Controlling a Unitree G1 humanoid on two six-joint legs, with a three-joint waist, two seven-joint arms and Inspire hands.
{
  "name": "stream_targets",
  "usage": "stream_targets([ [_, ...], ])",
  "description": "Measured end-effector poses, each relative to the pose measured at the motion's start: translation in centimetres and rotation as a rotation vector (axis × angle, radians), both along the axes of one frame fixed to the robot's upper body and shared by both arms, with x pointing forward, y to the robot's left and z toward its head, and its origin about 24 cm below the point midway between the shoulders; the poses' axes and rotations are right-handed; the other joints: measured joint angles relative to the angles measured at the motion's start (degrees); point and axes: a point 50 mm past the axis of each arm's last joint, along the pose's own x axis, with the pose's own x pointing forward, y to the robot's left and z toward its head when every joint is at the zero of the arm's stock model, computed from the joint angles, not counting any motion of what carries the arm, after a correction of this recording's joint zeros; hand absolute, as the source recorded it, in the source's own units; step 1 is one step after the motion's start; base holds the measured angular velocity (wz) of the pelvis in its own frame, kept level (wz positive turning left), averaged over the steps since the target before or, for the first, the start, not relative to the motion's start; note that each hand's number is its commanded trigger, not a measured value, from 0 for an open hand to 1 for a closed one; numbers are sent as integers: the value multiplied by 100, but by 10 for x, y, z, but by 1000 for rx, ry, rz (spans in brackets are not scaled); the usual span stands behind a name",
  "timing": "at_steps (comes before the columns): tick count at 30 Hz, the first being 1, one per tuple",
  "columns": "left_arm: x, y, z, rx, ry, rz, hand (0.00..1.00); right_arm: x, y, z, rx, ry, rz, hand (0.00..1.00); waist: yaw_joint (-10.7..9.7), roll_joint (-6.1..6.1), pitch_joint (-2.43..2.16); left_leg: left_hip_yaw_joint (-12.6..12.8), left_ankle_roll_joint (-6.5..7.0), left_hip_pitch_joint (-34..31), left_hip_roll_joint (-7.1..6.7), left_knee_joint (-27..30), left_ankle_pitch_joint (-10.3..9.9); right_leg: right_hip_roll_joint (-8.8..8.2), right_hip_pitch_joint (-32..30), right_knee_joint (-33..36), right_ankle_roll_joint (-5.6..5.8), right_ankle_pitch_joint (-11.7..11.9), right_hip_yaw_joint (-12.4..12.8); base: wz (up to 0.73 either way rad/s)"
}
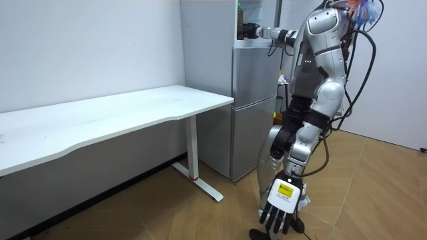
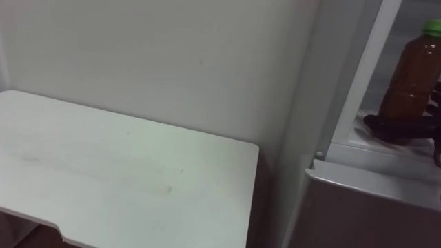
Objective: Put the bottle in the upper fridge
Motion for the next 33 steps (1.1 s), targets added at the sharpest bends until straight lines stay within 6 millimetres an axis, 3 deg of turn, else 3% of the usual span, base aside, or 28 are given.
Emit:
stream_targets([
  [8,0,0,0,-3,-10,8,0,-3,12,8,-30,-54,9,0,17,-74,29,14,-3,-6,3,0,2,2,-26,3,-1,1,18,-1],
  [14,0,-1,0,-12,-35,38,0,-9,22,23,-42,-139,38,0,-12,34,46,20,-2,-11,8,-3,0,1,-26,7,-1,1,23,-1],
  [20,-5,-6,-1,-24,-27,47,0,-22,36,29,-67,-204,88,0,-41,166,21,160,-2,92,28,-71,2,2,-16,10,-1,1,173,-12],
  [24,-1,-6,-2,-14,-47,42,0,-36,47,34,-89,-276,122,0,-118,206,54,220,-2,103,40,-79,0,12,-49,-2,-2,1,254,-7],
  [26,0,-6,-2,-4,-56,47,0,-42,50,31,-94,-296,132,0,-120,216,90,266,-2,171,46,-114,0,16,-51,-7,-4,2,301,-13],
  [33,-14,-9,-5,-5,-29,115,0,-57,54,11,-29,-315,123,0,-155,237,100,378,3,229,47,-171,-4,8,-64,-14,5,-7,418,-9],
])
